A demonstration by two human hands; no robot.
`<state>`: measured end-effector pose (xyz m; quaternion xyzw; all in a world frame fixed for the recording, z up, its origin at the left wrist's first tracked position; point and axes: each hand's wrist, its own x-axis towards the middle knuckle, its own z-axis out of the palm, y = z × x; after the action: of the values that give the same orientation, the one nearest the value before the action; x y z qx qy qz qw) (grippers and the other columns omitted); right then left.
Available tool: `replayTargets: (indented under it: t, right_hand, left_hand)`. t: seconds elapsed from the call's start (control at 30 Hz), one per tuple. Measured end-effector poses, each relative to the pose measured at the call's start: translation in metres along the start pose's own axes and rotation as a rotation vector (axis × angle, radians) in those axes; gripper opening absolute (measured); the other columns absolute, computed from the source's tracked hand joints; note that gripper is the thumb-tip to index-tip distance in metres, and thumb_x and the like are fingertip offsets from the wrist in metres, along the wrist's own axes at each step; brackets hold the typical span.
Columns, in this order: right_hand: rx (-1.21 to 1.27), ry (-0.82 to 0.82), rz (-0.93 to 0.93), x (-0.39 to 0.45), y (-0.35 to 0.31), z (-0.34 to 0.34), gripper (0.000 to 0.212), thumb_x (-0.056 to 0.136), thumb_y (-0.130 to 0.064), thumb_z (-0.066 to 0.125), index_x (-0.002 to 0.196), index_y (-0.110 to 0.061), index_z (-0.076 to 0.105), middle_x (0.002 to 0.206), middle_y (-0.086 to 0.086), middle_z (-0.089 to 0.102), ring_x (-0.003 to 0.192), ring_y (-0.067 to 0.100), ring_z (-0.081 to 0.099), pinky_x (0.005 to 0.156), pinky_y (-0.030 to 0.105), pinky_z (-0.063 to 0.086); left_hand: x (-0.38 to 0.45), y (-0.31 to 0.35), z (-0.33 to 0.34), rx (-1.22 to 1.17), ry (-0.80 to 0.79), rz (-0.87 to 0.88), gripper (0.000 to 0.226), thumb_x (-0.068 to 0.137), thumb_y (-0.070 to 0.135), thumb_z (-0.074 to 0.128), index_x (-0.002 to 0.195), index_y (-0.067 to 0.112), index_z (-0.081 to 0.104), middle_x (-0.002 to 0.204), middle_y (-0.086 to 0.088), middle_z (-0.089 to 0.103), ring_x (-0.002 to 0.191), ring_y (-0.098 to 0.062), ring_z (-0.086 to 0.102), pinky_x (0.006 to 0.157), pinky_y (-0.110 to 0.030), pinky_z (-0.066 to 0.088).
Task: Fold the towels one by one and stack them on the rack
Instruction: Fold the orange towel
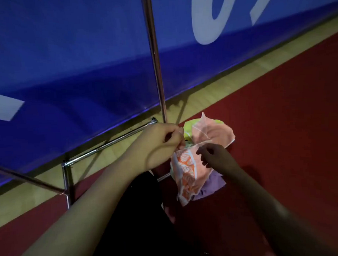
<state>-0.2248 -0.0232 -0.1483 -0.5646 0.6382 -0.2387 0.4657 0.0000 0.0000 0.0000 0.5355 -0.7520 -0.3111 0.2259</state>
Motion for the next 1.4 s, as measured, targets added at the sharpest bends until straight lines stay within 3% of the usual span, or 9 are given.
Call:
replayTargets:
  t: [0.23,0.43,0.53,0.77,0.87,1.03,1.17,1.27,1.4]
  right_hand:
    - [-0.082,0.013,0.206,0.063,0.116,0.052,0.018,0.097,-0.027,0.061,0.099,-0.015,0.075,0.100,0.008,0.075,0.100,0.030,0.071,0.090,0.051,0.056]
    - [-0.319,-0.025,0.225,0.083,0.161,0.084,0.039,0.099,-0.026,0.050,0.116,-0.001,0.074,0.123,0.020,0.070,0.115,0.035,0.065,0.098,0.037,0.047]
    - [-0.352,0.070,0.149,0.099,0.182,0.095,0.032,0.086,-0.016,0.051,0.083,-0.003,0.080,0.094,0.021,0.076,0.082,0.035,0.076,0.066,0.040,0.061]
    - [-0.635,-0.109,0.215,0.127,0.205,0.106,0.036,0.106,-0.013,0.043,0.128,0.003,0.066,0.133,0.027,0.063,0.124,0.048,0.059,0.105,0.056,0.044]
    - [-0.430,-0.063,0.304,0.142,0.209,0.106,0.032,0.099,-0.018,0.042,0.077,-0.022,0.065,0.091,-0.006,0.064,0.089,0.018,0.062,0.083,0.025,0.047]
    - [-0.664,-0.299,0.298,0.146,0.220,0.107,0.077,0.067,-0.093,0.045,0.081,-0.020,0.063,0.085,0.001,0.061,0.099,0.021,0.063,0.060,0.023,0.052]
    - [-0.754,-0.303,0.104,0.138,0.194,0.094,0.043,0.104,-0.021,0.042,0.124,0.012,0.062,0.123,0.031,0.065,0.117,0.034,0.067,0.096,0.039,0.051]
    - [-0.616,-0.137,0.117,0.133,0.180,0.086,0.029,0.099,-0.002,0.048,0.116,0.011,0.067,0.111,0.030,0.070,0.103,0.029,0.073,0.082,0.034,0.055]
    - [0.459,-0.021,0.493,0.109,0.112,0.063,0.009,0.100,-0.010,0.056,0.096,-0.006,0.063,0.104,0.025,0.067,0.084,0.030,0.067,0.078,0.037,0.061]
  left_hand:
    - [0.029,-0.047,0.035,-0.030,-0.139,-0.075,0.040,0.106,0.017,0.051,0.070,0.024,0.068,0.068,0.014,0.068,0.066,0.005,0.063,0.066,-0.011,0.042]
    - [0.042,-0.080,0.040,0.165,-0.214,-0.116,0.038,0.105,0.026,0.051,0.074,0.016,0.070,0.069,-0.001,0.071,0.066,-0.012,0.067,0.074,-0.036,0.051]
    - [0.040,-0.088,0.044,0.206,-0.304,-0.127,0.042,0.102,0.036,0.045,0.078,0.013,0.070,0.073,-0.004,0.073,0.072,-0.022,0.070,0.074,-0.041,0.054]
    - [0.049,-0.083,0.053,0.261,-0.373,-0.094,0.030,0.104,0.026,0.050,0.086,0.013,0.071,0.079,-0.006,0.073,0.077,-0.024,0.070,0.073,-0.039,0.053]
    - [0.052,-0.080,0.055,0.232,-0.387,-0.112,0.029,0.104,0.028,0.051,0.086,0.014,0.070,0.080,-0.004,0.074,0.078,-0.023,0.071,0.074,-0.039,0.056]
    - [0.052,-0.076,0.056,0.195,-0.406,-0.142,0.030,0.104,0.029,0.051,0.086,0.013,0.070,0.077,-0.004,0.075,0.075,-0.020,0.072,0.075,-0.041,0.056]
    - [0.049,-0.073,0.047,0.172,-0.442,-0.223,0.028,0.106,0.030,0.053,0.090,0.018,0.072,0.081,0.003,0.075,0.078,-0.013,0.072,0.080,-0.037,0.058]
    - [0.046,-0.071,0.040,0.144,-0.430,-0.270,0.027,0.107,0.030,0.053,0.091,0.021,0.073,0.082,0.006,0.075,0.078,-0.009,0.071,0.082,-0.037,0.058]
    - [0.043,-0.065,0.033,0.121,-0.370,-0.241,0.026,0.107,0.023,0.053,0.092,0.017,0.073,0.081,0.007,0.075,0.073,-0.005,0.071,0.073,-0.030,0.057]
